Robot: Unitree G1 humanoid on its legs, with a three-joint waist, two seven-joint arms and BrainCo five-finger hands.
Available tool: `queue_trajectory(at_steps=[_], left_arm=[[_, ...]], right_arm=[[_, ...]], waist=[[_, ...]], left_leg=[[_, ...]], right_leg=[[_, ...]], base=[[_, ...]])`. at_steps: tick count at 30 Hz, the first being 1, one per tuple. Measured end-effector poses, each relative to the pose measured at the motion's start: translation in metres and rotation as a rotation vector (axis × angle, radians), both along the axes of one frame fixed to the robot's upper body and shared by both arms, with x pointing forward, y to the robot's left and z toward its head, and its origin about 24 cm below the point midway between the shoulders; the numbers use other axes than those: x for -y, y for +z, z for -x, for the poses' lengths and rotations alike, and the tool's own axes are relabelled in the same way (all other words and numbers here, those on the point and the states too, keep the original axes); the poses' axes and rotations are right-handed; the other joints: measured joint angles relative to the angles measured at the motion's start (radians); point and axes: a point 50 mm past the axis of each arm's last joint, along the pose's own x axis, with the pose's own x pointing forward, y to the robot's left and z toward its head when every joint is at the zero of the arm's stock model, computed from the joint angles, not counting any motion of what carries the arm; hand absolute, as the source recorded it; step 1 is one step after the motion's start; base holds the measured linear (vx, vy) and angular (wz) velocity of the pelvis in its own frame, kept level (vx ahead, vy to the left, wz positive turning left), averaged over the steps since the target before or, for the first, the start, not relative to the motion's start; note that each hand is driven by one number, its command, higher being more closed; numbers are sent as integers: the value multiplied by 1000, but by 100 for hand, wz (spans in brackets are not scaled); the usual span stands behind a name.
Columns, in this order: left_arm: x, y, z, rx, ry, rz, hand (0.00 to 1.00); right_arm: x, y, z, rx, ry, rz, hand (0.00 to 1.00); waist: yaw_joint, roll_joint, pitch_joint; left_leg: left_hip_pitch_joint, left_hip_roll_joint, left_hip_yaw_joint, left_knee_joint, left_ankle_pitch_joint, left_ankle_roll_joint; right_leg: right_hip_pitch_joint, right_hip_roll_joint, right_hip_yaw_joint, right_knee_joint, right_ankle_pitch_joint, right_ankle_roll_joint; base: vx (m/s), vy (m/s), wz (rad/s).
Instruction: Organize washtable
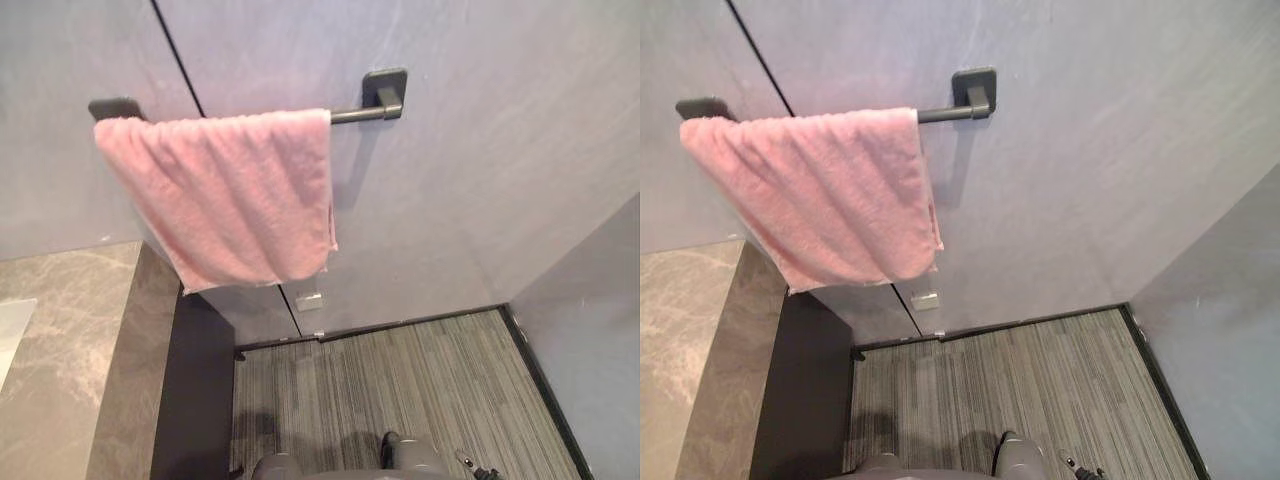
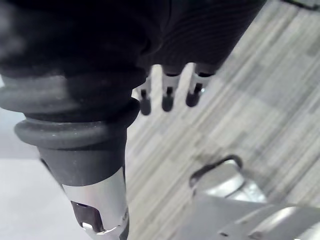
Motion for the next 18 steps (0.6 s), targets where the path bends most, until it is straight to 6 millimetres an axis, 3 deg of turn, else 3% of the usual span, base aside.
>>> queue_trajectory(at_steps=[2,5,7,10,13,16,18], left_arm=[[-1,1,-6,25,0,-8,0],[-2,2,-8,31,0,-10,0],[0,1,-10,39,3,-1,0],[-10,5,-18,70,-8,-25,0],[-13,6,-21,85,14,-32,0],[-15,14,-48,174,2,-51,0],[-28,29,-74,284,-41,-122,0]], right_arm=[[4,1,-2,6,2,13,0],[5,1,0,7,-25,11,0],[3,1,1,9,-42,4,0],[-16,-4,1,8,-54,-46,0],[-18,-5,7,-3,-79,-50,0],[-18,-5,5,1,-63,-47,0],[-18,-4,0,12,-40,-40,0]], waist=[[3,-3,1],[0,-13,8],[4,-14,10],[5,-52,10],[0,-48,10],[-9,-31,11],[-17,-25,10]], left_leg=[[-17,-27,1,65,-35,-20],[-43,-102,62,-60,-44,5],[-30,-126,81,-170,4,76],[10,-174,83,-279,51,91],[61,-195,87,-342,69,94],[81,-199,89,-379,84,93],[82,-197,88,-404,100,90]], right_leg=[[64,0,-1,-53,4,-9],[116,-19,-11,-89,7,-5],[128,-19,-4,-95,4,16],[156,-33,9,-185,31,44],[191,-40,11,-231,42,55],[199,-36,11,-240,43,55],[196,-25,10,-245,48,48]], base=[[195,-40,-5],[158,35,10],[135,113,3],[129,114,7],[65,73,-4],[24,11,-1],[2,-19,0]])
